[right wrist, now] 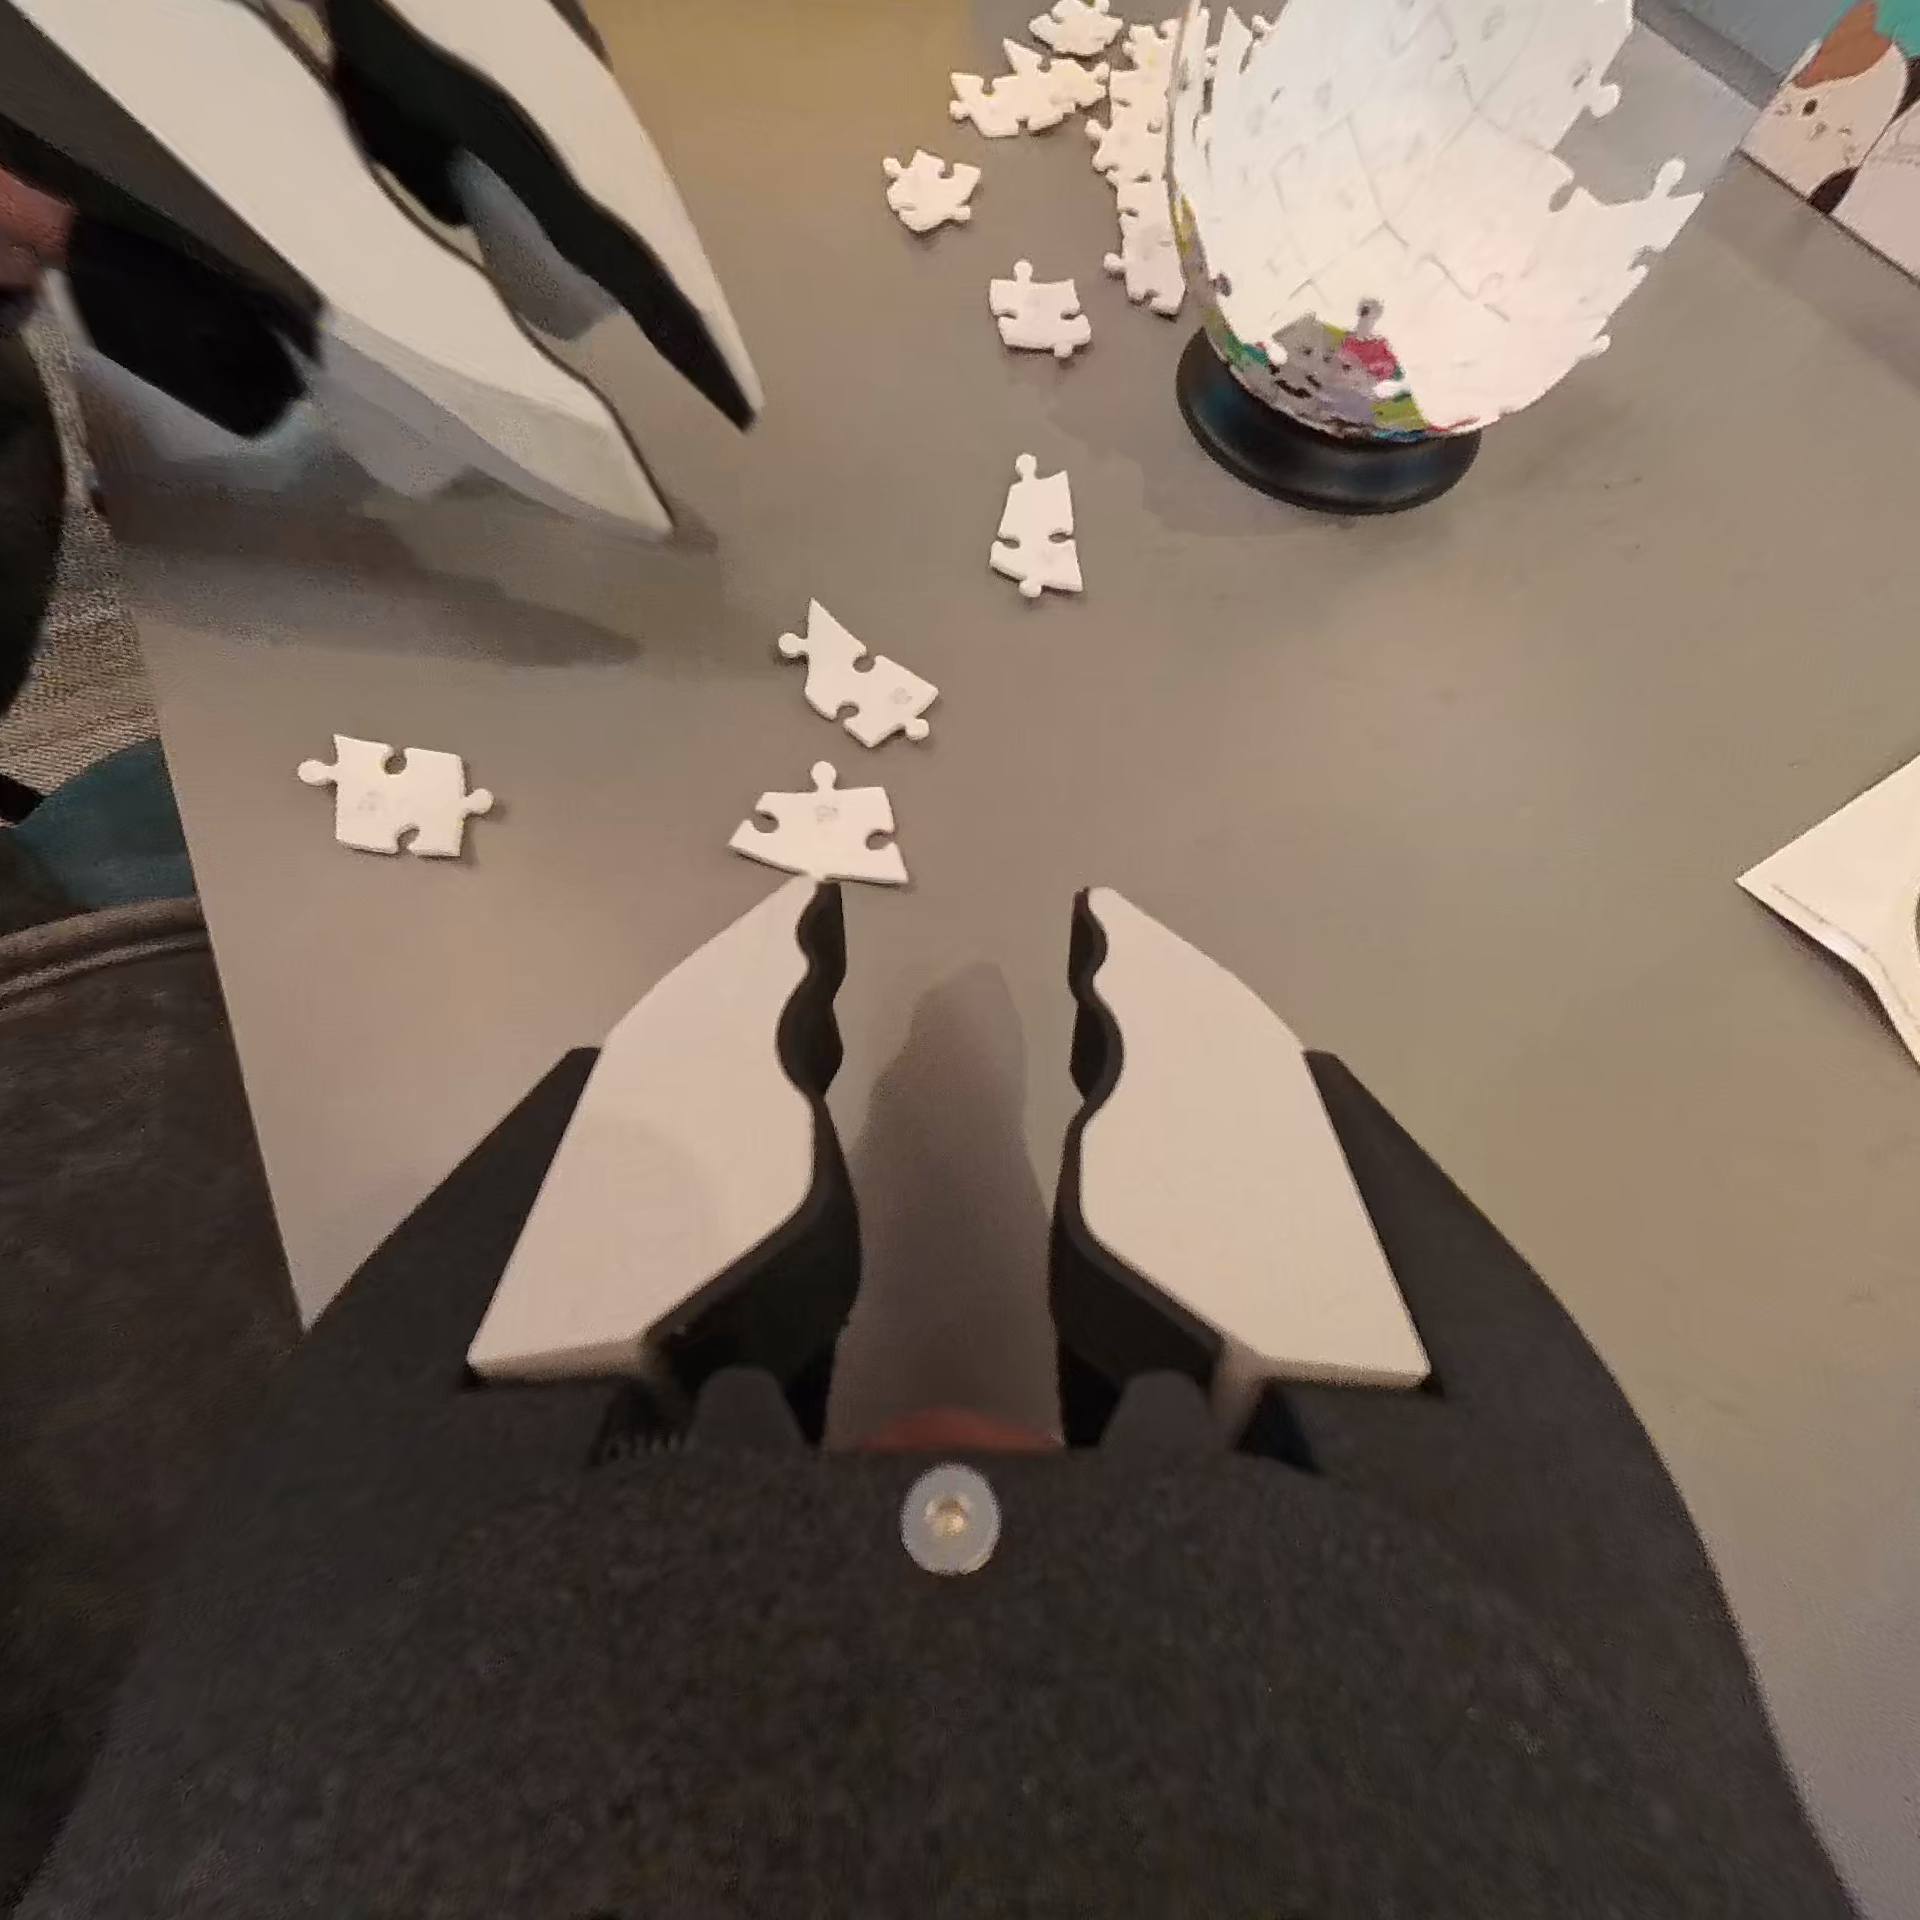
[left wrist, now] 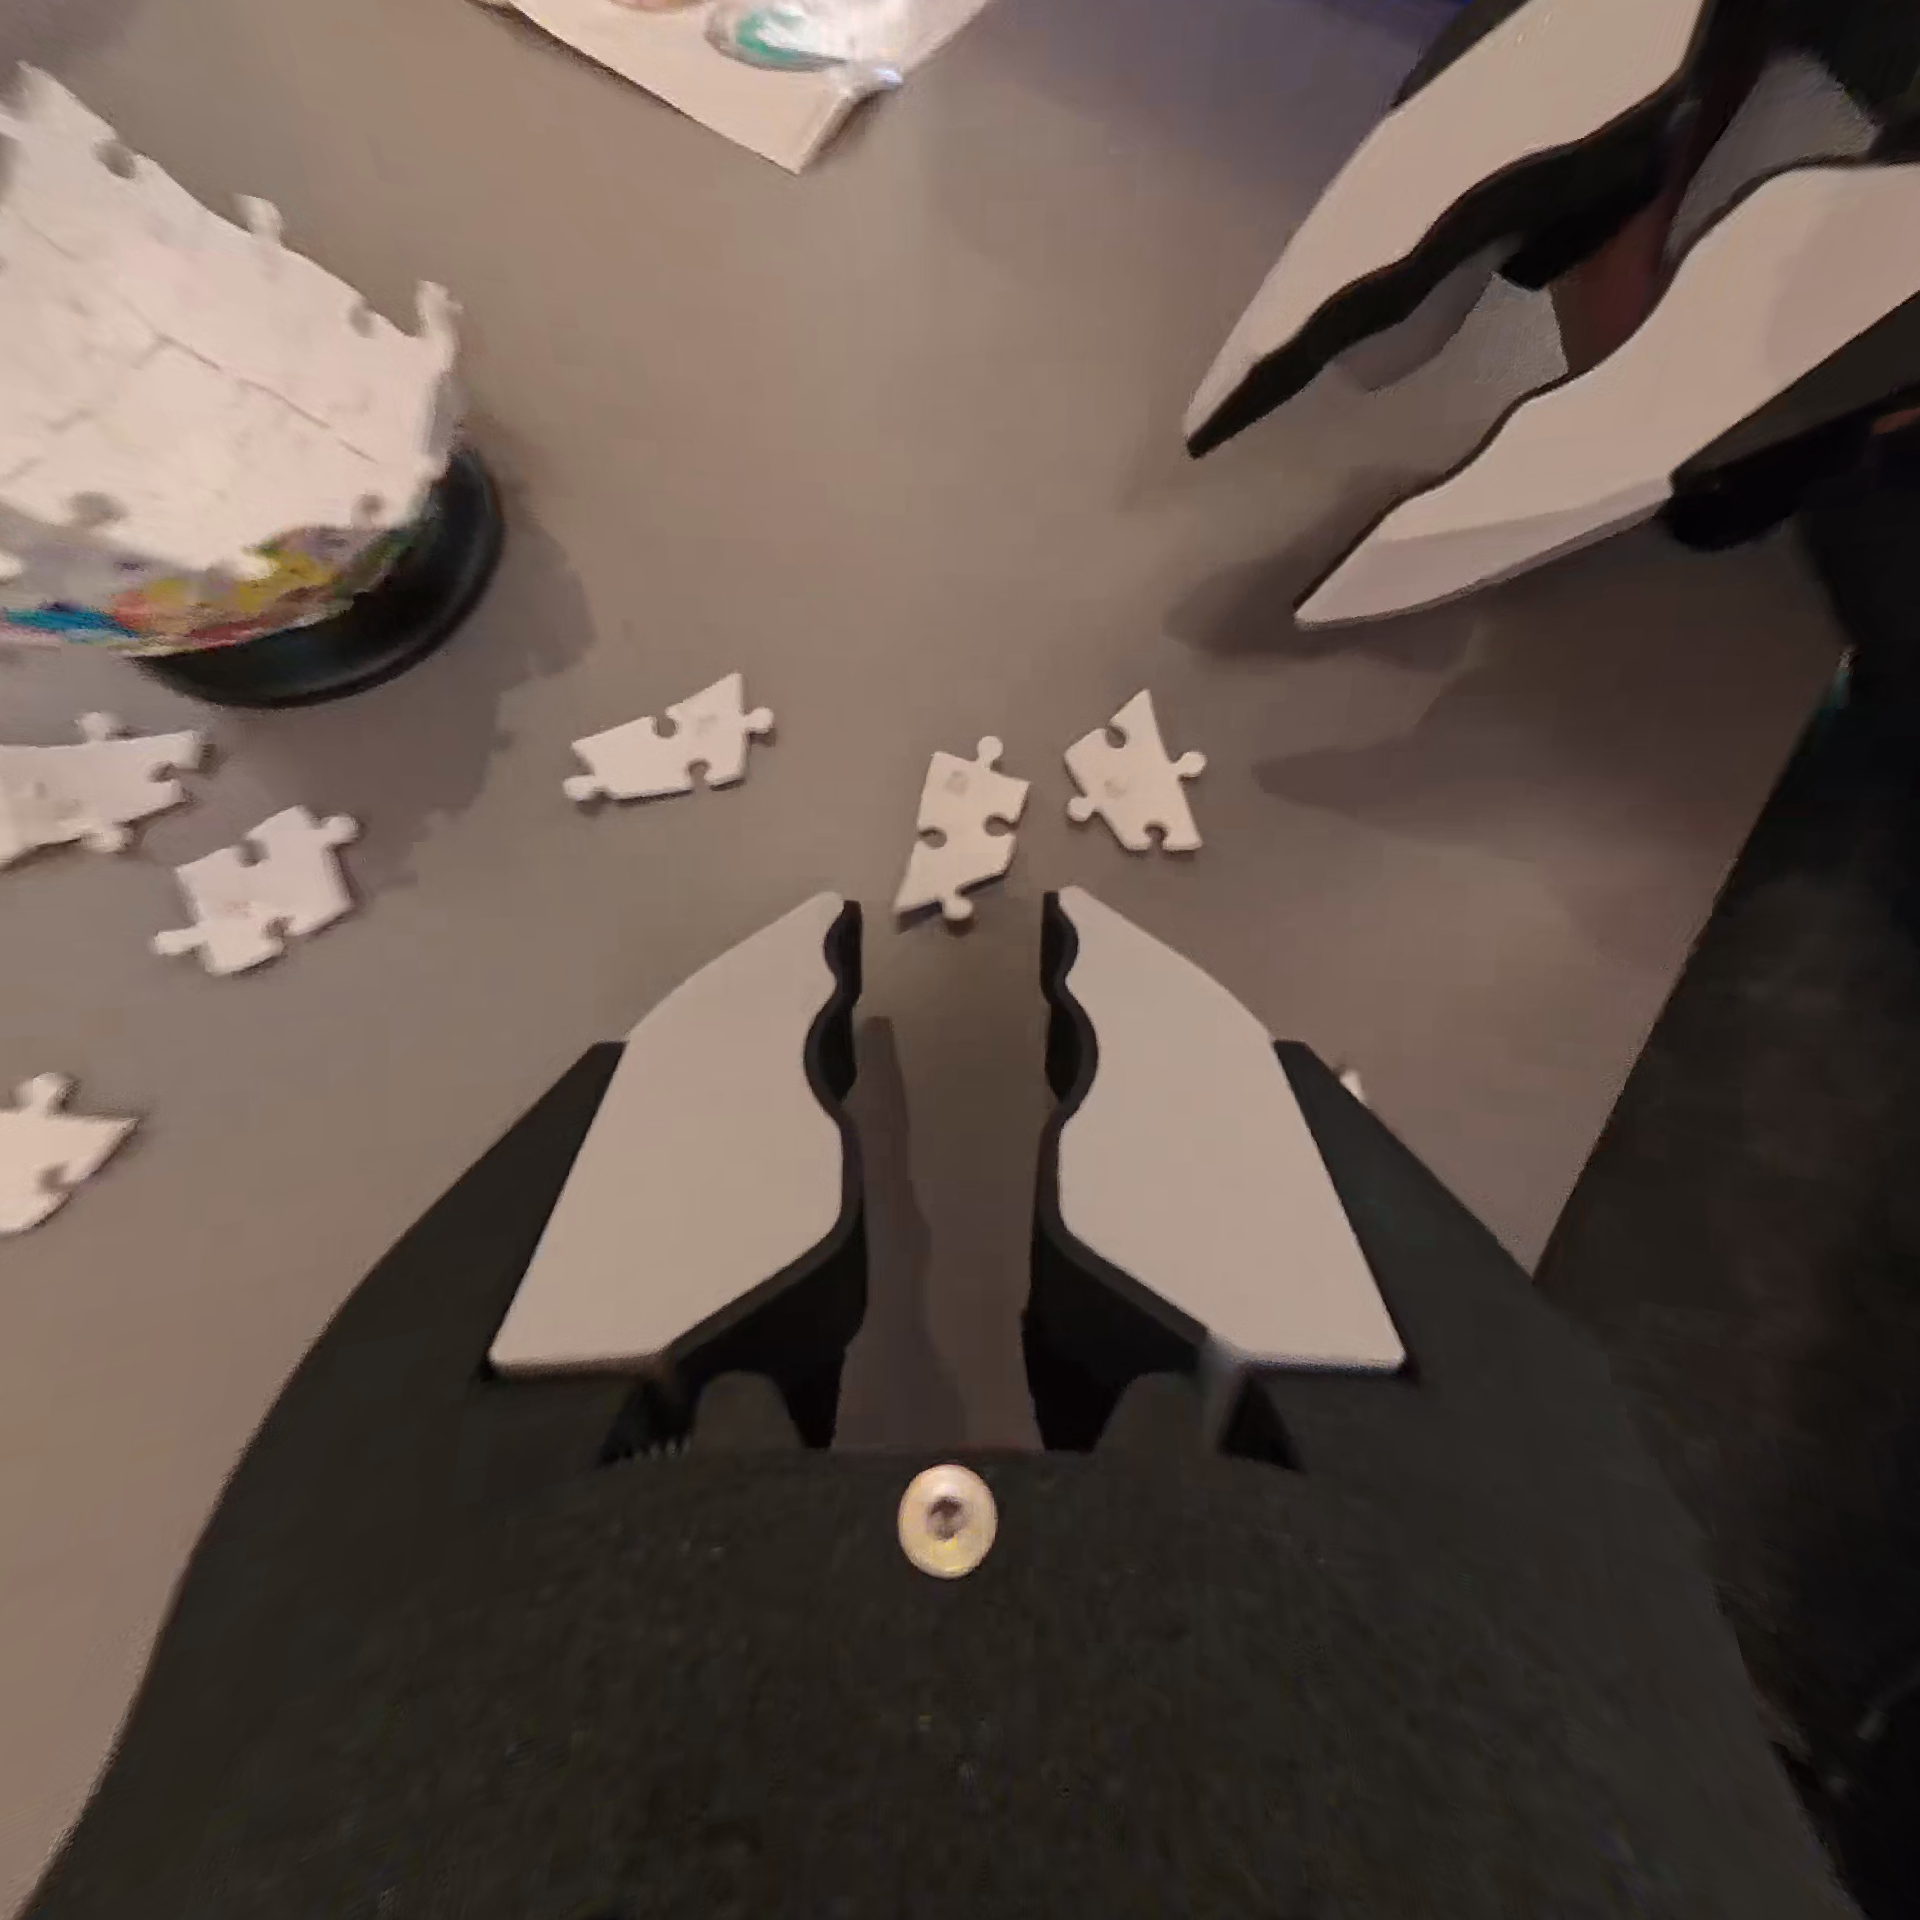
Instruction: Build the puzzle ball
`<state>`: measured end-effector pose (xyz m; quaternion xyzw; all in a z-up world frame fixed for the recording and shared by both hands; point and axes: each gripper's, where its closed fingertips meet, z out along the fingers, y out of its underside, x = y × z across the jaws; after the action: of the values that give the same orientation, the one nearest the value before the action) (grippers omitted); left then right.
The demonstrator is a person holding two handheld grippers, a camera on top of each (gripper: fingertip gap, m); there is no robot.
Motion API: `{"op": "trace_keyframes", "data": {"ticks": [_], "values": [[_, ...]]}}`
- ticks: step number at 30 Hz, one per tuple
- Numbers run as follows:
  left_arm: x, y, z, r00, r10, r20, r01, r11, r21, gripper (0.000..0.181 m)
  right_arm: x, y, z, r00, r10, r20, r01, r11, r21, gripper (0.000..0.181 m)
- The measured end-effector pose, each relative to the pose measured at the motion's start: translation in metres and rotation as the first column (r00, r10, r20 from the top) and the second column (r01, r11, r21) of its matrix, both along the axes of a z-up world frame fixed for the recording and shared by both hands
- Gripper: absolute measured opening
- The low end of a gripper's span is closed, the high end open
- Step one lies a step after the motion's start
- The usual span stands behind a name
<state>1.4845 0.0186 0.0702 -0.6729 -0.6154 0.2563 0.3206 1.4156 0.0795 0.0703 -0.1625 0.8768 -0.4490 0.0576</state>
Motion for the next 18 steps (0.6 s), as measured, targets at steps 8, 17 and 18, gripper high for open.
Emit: {"op": "trace_keyframes", "data": {"ticks": [8,17,18], "values": [[-0.012,0.005,-0.025,0.99,-0.011,0.143,0.02,0.998,-0.061,0.04,-0.005,0.002,0.004,0.999,-0.013,0.051,0.014,1.0,-0.003,0.041],[-0.018,0.013,-0.031,0.978,-0.099,0.185,0.14,0.965,-0.222,0.013,-0.001,0.003,0.002,0.997,-0.002,0.071,0.001,1.0,0.009,0.04],[-0.016,0.014,-0.03,0.975,-0.113,0.193,0.158,0.96,-0.231,0.012,0.001,0.003,0.003,0.997,0.001,0.079,-0.001,1.0,0.008,0.04]]}}
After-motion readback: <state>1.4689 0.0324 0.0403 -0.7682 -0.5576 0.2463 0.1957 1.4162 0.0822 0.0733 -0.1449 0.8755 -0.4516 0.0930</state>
